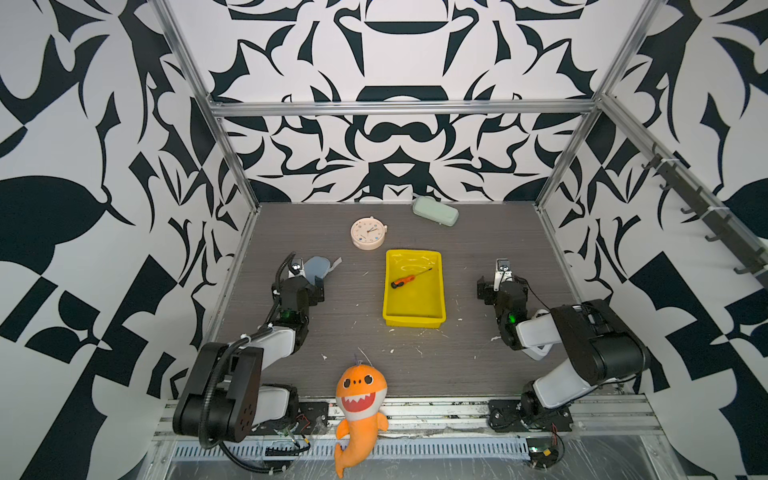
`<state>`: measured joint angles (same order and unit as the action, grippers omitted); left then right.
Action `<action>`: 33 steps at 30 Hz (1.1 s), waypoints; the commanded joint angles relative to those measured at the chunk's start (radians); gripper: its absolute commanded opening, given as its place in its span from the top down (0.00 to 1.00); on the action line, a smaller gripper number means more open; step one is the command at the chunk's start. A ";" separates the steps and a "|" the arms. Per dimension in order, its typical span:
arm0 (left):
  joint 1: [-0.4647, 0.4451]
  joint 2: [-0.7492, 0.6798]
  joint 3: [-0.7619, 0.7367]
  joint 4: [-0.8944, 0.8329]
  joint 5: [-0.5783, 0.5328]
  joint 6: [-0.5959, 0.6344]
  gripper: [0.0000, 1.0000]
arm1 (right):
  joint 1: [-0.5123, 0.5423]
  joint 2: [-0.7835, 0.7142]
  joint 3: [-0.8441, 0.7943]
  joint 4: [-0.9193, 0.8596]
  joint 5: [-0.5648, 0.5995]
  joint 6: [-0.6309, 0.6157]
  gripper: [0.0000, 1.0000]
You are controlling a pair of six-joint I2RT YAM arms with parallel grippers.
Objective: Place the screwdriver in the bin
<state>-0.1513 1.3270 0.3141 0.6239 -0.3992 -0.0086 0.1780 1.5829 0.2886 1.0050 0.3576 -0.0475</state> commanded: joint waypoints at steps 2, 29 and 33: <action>0.029 0.036 0.036 0.133 0.060 0.033 0.00 | -0.002 -0.018 0.024 0.013 -0.007 0.005 0.01; 0.193 0.224 0.062 0.278 0.260 -0.065 0.01 | -0.003 -0.018 0.029 0.005 -0.014 0.005 0.01; 0.192 0.225 0.062 0.279 0.260 -0.066 0.00 | -0.005 -0.018 0.030 0.001 -0.016 0.006 0.01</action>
<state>0.0399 1.5627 0.3756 0.8932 -0.1520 -0.0635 0.1780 1.5829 0.2920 0.9916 0.3466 -0.0475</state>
